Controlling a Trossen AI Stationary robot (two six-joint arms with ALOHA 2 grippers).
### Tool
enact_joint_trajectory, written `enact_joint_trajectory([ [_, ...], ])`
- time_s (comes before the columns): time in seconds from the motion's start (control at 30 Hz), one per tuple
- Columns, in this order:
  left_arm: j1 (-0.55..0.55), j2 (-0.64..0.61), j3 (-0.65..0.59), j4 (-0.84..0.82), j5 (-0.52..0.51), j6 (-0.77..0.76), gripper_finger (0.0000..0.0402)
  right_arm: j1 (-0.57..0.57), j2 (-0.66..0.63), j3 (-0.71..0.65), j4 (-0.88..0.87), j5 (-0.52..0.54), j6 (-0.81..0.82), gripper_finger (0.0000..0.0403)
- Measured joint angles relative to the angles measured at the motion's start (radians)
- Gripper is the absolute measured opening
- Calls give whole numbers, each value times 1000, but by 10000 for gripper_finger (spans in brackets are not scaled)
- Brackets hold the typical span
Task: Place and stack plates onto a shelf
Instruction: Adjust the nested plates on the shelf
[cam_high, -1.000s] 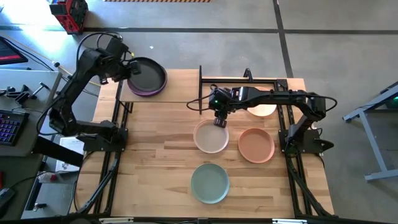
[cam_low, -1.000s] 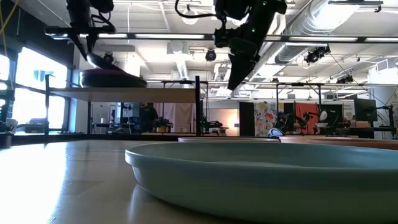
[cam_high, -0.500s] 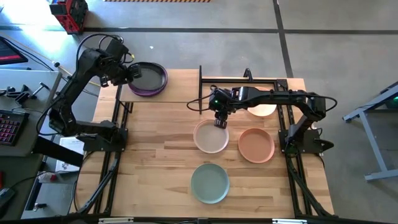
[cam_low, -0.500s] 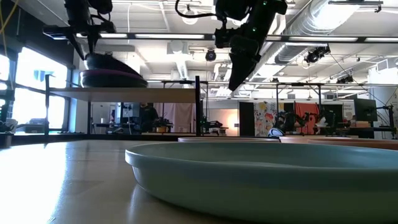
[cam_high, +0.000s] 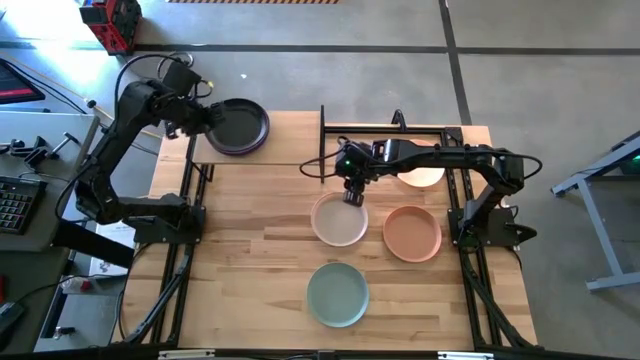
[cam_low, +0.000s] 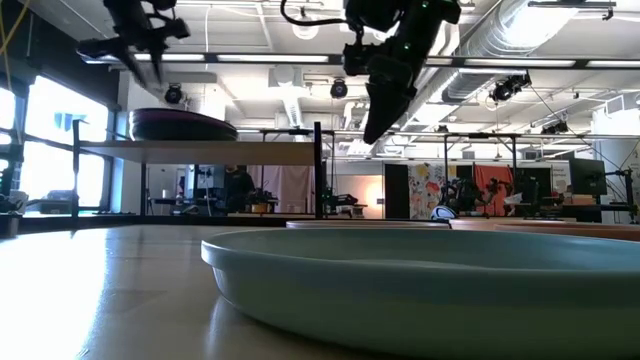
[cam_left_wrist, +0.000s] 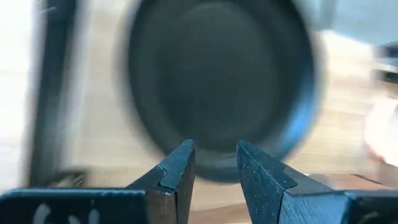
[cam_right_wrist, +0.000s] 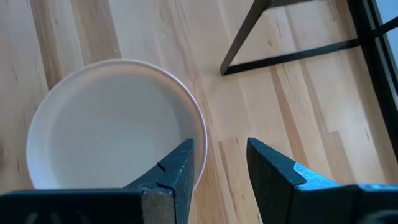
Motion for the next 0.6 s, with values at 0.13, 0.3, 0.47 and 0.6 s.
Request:
enact_joint_trajectory([
  [0.13,-59,8,0,174,50,44,102,-7,0,0,20,-1,25,126],
  [0.3,-139,10,0,335,54,48,101,-10,0,0,35,0,69,126],
  [0.47,-213,19,0,468,53,70,101,-9,0,0,51,5,111,126],
  [0.6,-271,49,0,518,53,97,101,-9,0,0,50,10,159,126],
])
